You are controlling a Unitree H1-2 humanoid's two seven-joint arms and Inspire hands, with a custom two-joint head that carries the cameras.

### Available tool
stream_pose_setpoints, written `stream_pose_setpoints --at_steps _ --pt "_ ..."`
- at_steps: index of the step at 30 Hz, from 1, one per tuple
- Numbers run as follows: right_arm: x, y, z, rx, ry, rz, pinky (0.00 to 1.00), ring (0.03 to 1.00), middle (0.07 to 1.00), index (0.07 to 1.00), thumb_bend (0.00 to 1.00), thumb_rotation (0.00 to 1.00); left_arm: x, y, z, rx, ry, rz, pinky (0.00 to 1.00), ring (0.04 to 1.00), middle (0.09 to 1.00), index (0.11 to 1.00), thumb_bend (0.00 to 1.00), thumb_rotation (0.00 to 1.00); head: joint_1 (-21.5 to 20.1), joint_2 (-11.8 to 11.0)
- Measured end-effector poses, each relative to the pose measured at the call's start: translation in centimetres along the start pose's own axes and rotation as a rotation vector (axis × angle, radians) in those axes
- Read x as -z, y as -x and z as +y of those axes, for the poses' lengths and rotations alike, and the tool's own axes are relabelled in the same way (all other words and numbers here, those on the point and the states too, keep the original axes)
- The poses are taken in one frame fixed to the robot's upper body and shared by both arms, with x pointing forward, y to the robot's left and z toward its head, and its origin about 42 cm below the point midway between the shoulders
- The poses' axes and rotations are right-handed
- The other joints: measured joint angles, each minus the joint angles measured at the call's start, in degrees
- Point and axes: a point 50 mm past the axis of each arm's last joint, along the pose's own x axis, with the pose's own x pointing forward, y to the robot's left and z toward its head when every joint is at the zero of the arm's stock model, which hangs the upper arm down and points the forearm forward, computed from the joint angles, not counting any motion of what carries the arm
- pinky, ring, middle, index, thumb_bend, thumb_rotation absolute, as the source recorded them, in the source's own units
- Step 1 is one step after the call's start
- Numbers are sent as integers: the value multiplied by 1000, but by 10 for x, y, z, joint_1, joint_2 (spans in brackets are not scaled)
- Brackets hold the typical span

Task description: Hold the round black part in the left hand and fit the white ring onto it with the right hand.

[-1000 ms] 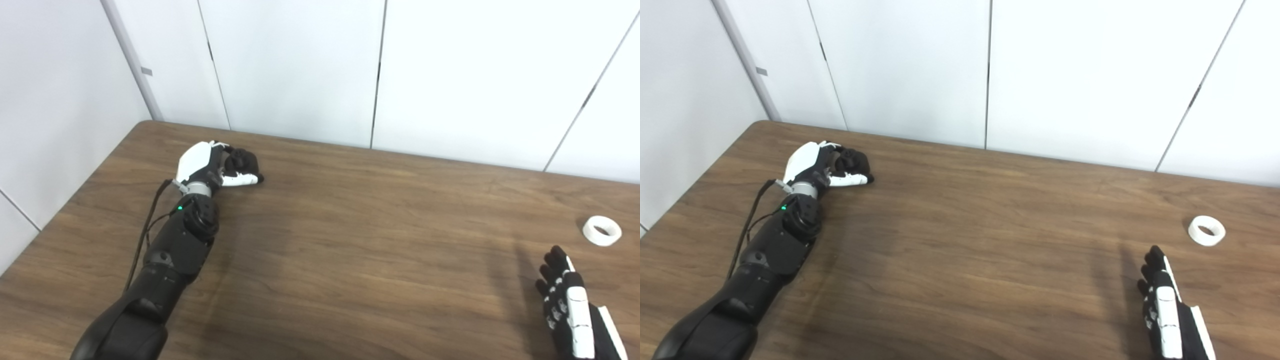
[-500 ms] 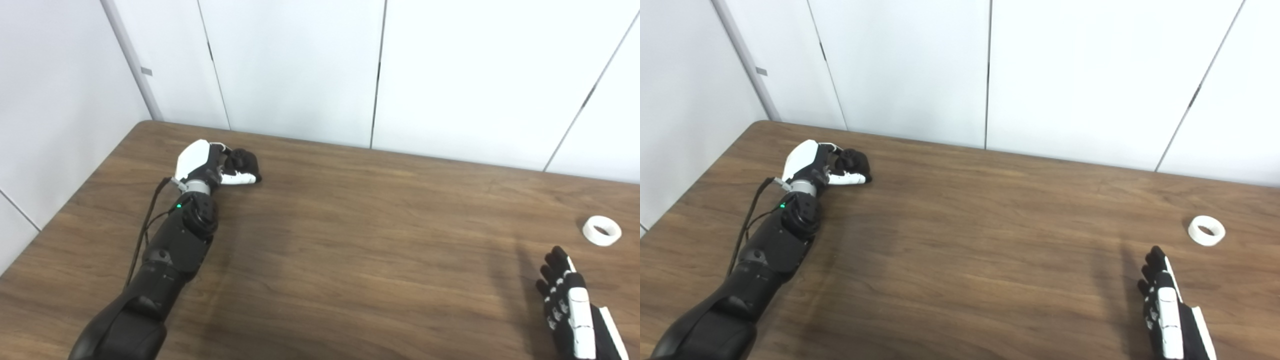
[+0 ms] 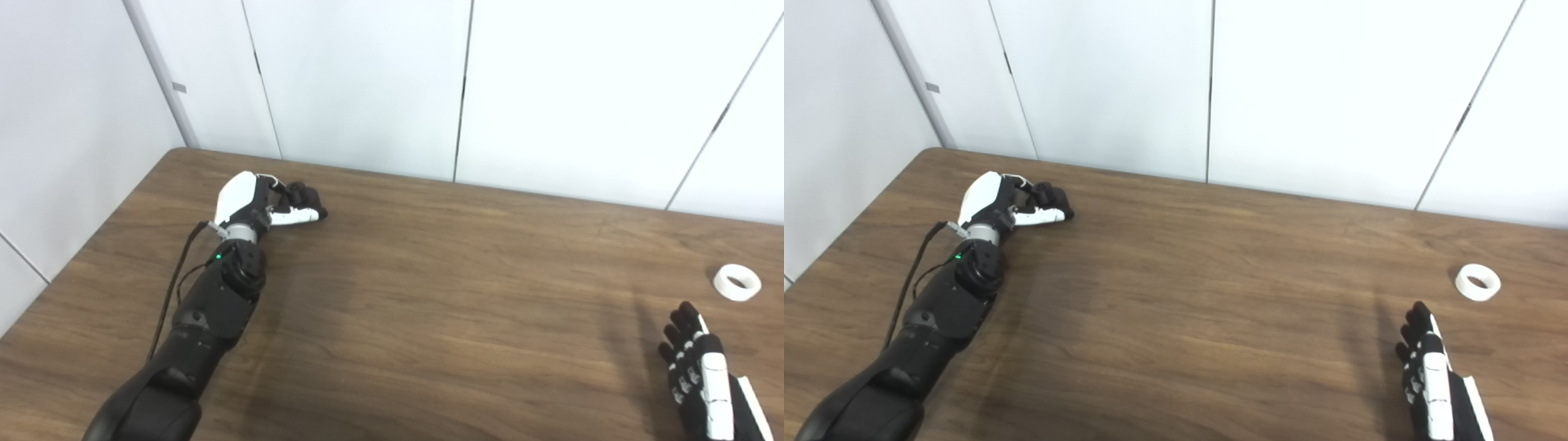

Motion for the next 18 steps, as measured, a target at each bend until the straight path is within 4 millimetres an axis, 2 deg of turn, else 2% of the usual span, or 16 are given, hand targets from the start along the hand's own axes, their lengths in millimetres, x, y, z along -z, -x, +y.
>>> stream_pose_setpoints --at_steps 5,10,12,15,18 --pt "0 0 0 -1 1 1 1000 1000 999 1000 363 1000 -3 7 2 -14 -17 -34 1000 899 768 484 523 50 -9 4" --pt "1 0 0 -2 9 2 1000 1000 1000 1000 361 1000 -20 19 6 -30 -20 -125 1000 883 755 483 524 50 -18 4" --pt "1 0 0 -1 8 3 1000 1000 1000 1000 372 1000 -31 26 10 -37 -19 -174 1000 892 767 484 524 51 -20 4" --pt "2 -1 1 0 7 0 1000 1000 999 1000 372 1000 -57 48 17 -58 -11 -280 1000 891 770 484 524 52 -25 5" --pt "3 -2 2 -2 6 -3 1000 1000 1000 1000 379 1000 -75 67 15 -59 2 -348 1000 894 769 484 524 52 -32 7"
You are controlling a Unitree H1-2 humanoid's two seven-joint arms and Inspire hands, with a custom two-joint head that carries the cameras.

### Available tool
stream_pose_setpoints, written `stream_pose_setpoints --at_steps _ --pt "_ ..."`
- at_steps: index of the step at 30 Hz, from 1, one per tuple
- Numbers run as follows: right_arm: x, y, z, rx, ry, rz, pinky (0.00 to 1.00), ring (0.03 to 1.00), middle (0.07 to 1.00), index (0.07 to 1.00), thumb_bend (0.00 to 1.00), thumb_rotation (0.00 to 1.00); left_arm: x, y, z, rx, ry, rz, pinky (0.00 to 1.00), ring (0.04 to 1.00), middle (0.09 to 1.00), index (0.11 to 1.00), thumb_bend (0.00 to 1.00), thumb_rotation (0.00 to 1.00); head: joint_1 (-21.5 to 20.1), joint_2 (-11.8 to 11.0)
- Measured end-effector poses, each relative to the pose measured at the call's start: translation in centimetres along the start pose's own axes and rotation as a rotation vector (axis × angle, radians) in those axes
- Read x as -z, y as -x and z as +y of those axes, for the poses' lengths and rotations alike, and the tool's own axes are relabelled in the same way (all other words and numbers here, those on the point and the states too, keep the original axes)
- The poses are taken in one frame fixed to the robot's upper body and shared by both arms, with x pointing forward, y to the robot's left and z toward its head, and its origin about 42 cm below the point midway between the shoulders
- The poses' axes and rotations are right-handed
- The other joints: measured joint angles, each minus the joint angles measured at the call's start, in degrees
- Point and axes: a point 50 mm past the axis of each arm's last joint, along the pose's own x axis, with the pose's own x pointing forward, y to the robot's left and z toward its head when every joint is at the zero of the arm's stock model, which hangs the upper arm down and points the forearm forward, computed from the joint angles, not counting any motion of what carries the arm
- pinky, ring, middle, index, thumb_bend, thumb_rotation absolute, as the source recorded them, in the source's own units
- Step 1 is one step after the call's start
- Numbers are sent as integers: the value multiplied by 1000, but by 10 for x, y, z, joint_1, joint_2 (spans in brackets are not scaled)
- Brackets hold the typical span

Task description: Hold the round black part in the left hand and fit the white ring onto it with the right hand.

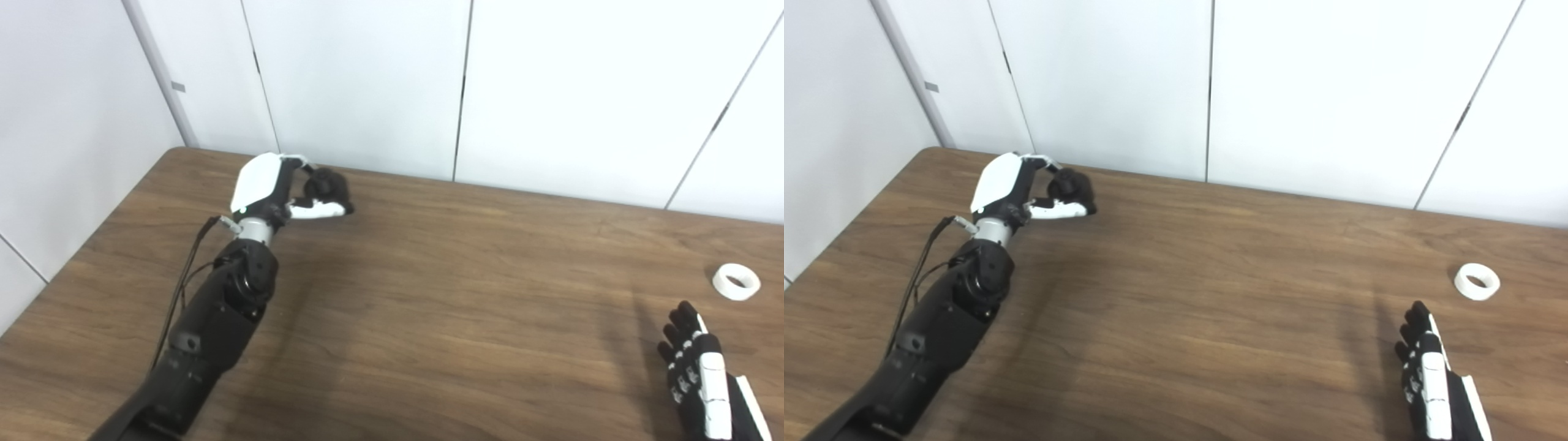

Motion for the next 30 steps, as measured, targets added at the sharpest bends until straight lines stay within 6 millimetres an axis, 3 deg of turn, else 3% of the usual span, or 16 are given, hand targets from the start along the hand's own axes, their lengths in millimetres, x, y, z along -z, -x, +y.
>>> stream_pose_setpoints --at_steps 15,25,30 --pt "0 -3 7 -8 43 6 1000 1000 996 998 439 1000 -72 105 -58 246 55 -223 1000 894 790 482 524 56 -54 14" --pt "-2 -7 17 2 80 10 1000 1000 978 981 510 1000 -97 133 -66 288 40 -361 1000 906 788 483 524 56 -113 35" --pt "-5 -8 27 -5 107 10 1000 1000 971 972 539 1000 -101 151 -77 329 39 -392 1000 900 781 483 524 55 -150 51"
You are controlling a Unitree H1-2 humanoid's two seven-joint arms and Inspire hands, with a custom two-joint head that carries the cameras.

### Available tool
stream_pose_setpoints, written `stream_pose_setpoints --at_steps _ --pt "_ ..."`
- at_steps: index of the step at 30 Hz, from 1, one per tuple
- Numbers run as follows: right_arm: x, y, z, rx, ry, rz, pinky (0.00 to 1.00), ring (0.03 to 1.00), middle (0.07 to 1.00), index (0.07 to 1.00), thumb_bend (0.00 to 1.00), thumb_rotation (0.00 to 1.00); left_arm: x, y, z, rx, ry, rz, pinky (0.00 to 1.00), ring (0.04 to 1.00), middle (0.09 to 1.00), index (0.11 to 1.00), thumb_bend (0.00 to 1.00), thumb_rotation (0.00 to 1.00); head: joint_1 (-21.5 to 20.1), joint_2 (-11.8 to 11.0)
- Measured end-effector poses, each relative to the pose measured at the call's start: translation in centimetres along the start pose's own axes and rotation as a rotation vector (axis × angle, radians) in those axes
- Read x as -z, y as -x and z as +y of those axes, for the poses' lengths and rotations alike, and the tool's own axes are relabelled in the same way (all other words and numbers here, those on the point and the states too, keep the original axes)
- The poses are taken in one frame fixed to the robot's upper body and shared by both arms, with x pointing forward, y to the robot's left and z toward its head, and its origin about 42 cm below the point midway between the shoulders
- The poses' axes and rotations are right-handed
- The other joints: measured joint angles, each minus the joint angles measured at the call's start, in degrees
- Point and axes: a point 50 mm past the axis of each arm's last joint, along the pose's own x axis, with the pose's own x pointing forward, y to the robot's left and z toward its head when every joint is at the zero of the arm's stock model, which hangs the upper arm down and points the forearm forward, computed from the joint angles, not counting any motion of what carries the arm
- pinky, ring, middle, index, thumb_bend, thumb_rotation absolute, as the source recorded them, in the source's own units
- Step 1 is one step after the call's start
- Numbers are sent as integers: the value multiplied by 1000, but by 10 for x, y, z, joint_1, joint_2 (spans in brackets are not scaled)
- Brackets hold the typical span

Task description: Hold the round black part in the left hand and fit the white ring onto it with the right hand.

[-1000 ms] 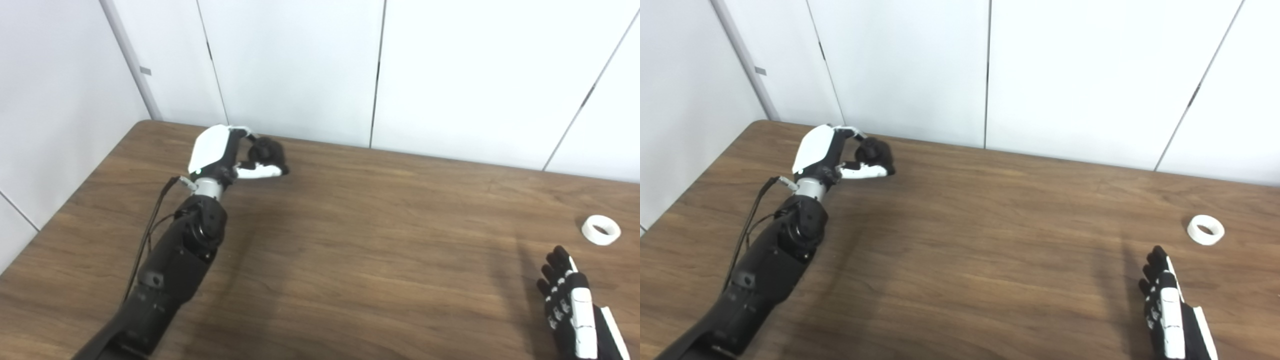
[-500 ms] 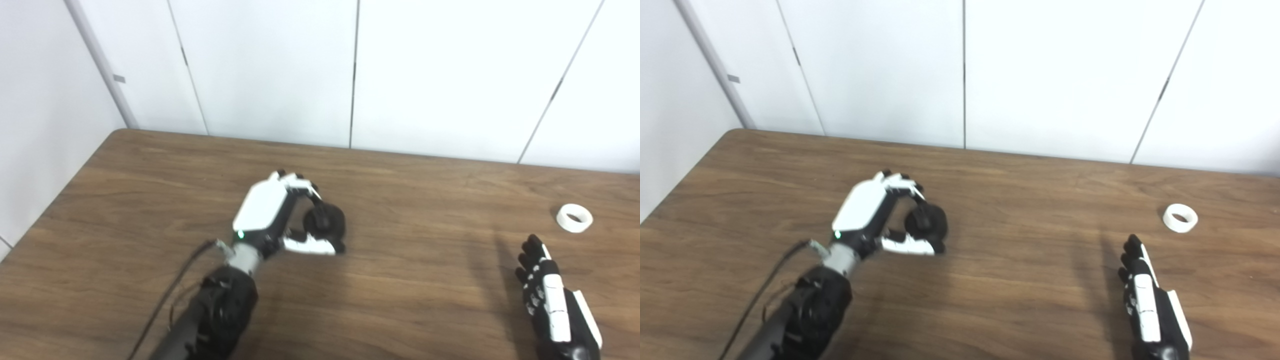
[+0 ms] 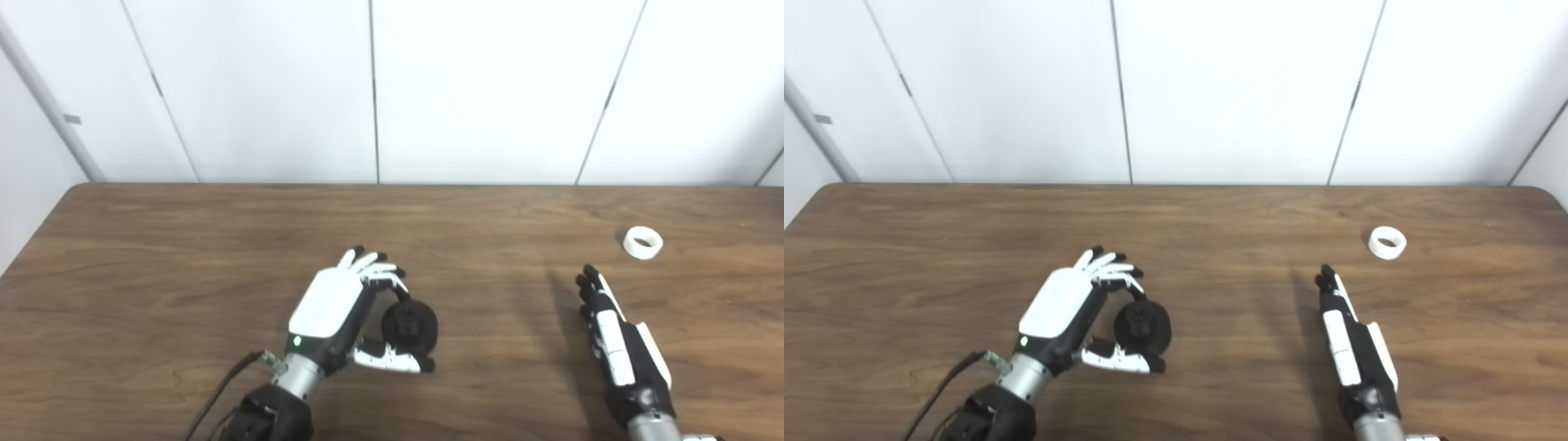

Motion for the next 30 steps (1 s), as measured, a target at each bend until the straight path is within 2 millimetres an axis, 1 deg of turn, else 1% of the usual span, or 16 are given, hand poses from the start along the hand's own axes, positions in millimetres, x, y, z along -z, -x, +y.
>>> stream_pose_setpoints --at_steps 5,9,12,15,24,28,30 --pt "-5 0 12 -13 -2 4 1000 1000 965 967 550 1000 -7 13 -17 49 -3 -40 1000 893 781 483 524 55 -24 17" --pt "-14 0 18 -7 -10 -13 1000 1000 961 960 563 1000 -4 22 -35 85 17 -41 1000 884 775 483 524 53 -35 30" --pt "-16 0 19 -3 -9 1 1000 999 956 953 585 1000 -4 32 -45 83 37 -34 1000 882 777 482 524 53 -39 37" --pt "-19 1 18 2 -6 9 1000 996 952 949 596 1000 -6 35 -50 75 48 -42 1000 881 778 483 524 53 -41 42" --pt "-26 3 10 25 -2 7 1000 996 949 946 600 1000 -10 37 -59 50 37 -64 1000 886 781 483 524 52 -40 61" --pt "-27 4 4 42 -2 11 1000 987 944 938 601 998 -12 37 -60 47 32 -81 1000 887 780 483 524 52 -44 62" --pt "-28 4 1 50 -6 5 1000 985 952 936 577 953 -12 37 -60 37 23 -89 1000 887 779 483 524 52 -47 62"
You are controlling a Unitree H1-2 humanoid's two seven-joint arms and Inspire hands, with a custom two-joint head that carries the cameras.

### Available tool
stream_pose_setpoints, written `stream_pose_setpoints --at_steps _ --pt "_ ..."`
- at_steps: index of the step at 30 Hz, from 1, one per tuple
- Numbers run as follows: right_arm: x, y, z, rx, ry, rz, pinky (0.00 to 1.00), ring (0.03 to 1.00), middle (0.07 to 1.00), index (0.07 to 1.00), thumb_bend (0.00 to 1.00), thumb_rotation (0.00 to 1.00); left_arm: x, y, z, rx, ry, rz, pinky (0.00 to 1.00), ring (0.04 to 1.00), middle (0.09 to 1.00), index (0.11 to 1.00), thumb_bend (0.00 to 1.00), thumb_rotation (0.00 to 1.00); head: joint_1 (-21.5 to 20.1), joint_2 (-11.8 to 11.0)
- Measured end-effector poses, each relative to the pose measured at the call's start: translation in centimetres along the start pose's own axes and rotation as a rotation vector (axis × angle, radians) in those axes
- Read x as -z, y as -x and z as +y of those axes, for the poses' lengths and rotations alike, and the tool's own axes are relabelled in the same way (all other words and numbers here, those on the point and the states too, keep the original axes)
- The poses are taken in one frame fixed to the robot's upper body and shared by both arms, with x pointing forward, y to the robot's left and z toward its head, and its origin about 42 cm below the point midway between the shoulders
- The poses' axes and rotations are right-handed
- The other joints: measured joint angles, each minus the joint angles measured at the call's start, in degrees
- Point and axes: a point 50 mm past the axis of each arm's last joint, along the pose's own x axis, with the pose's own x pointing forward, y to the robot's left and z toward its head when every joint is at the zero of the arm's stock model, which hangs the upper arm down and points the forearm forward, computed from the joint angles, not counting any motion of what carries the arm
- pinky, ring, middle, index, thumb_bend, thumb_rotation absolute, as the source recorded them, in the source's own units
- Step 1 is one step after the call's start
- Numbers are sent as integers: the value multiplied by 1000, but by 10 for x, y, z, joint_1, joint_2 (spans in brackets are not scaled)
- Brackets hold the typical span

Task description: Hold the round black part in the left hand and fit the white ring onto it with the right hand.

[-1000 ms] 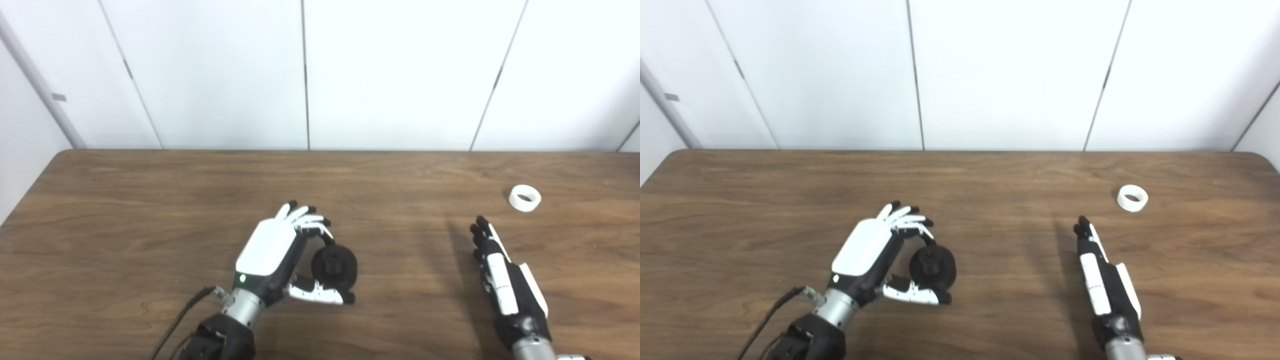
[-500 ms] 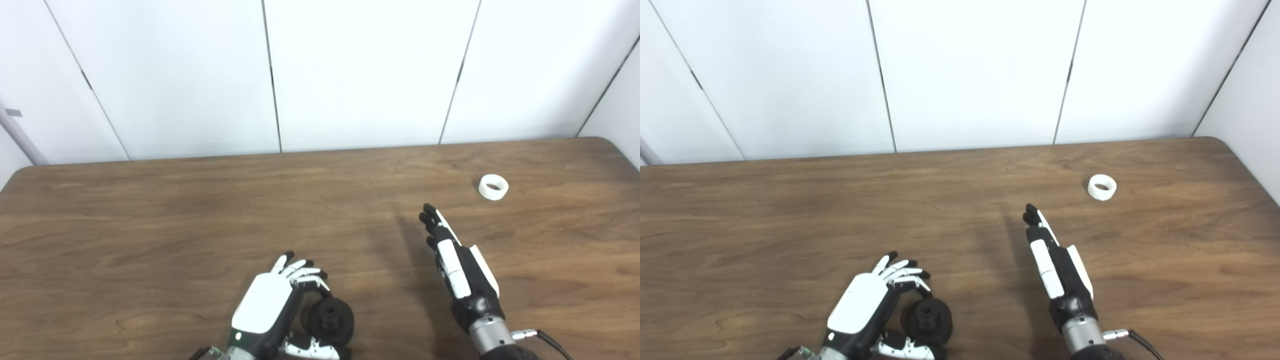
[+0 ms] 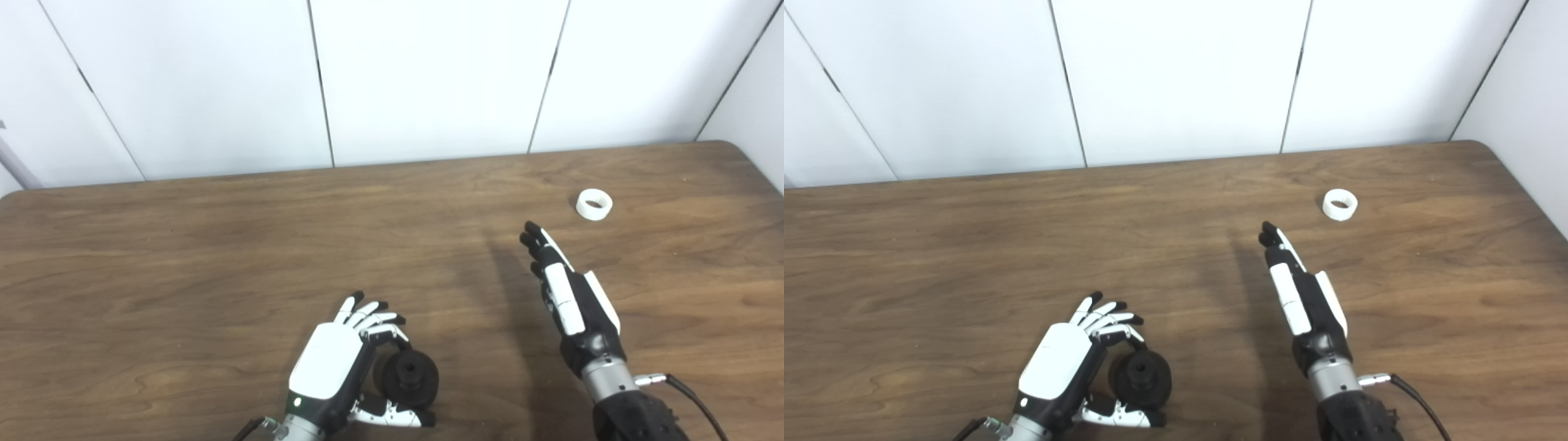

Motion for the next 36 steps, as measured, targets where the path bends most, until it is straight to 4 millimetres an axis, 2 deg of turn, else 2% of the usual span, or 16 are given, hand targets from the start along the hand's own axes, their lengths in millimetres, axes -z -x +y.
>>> stream_pose_setpoints --at_steps 3,9,10,11,12,15,16,18,20,25,30,36 --pt "-4 0 -6 16 15 -15 1000 986 969 951 539 793 1 0 0 -16 -2 -1 1000 892 782 483 524 52 -9 -2" --pt "-13 -12 -28 128 234 -29 932 938 929 907 599 588 3 1 0 -17 -1 -9 1000 883 781 483 524 52 -28 -4" --pt "-16 -15 -33 152 273 -32 924 932 922 873 624 505 3 1 0 -18 1 -11 1000 884 781 483 524 52 -39 -5" --pt "-19 -18 -38 172 303 -37 931 935 919 851 638 466 4 2 0 -19 5 -13 1000 884 781 483 524 51 -43 -5" --pt "-22 -24 -43 185 337 -41 936 937 917 831 652 438 4 3 0 -20 10 -11 1000 884 780 483 523 51 -73 -6" --pt "-29 -39 -55 207 419 -40 914 931 916 794 723 375 6 3 2 -21 31 -8 1000 884 781 484 523 51 -111 -9" --pt "-33 -43 -57 207 436 -44 906 929 917 787 738 362 6 3 2 -20 34 -7 1000 883 782 484 523 51 -111 -9" --pt "-42 -53 -60 208 501 -58 928 931 915 757 798 348 7 4 2 -17 34 -9 1000 871 774 483 524 51 -136 -12" --pt "-49 -64 -64 208 571 -65 945 942 921 746 811 336 7 4 2 -16 33 -19 1000 864 768 483 524 51 -139 -12" --pt "-65 -89 -77 212 674 -51 926 965 951 726 842 286 7 5 3 -19 48 -34 1000 850 757 483 524 50 -179 -15" --pt "-69 -116 -93 217 776 15 989 998 966 733 858 250 8 6 4 -15 61 -33 1000 848 756 483 523 49 -196 -14" --pt "-70 -144 -108 203 867 106 1000 1000 986 747 872 242 10 9 6 -8 59 -29 1000 844 753 483 523 49 -214 -12"
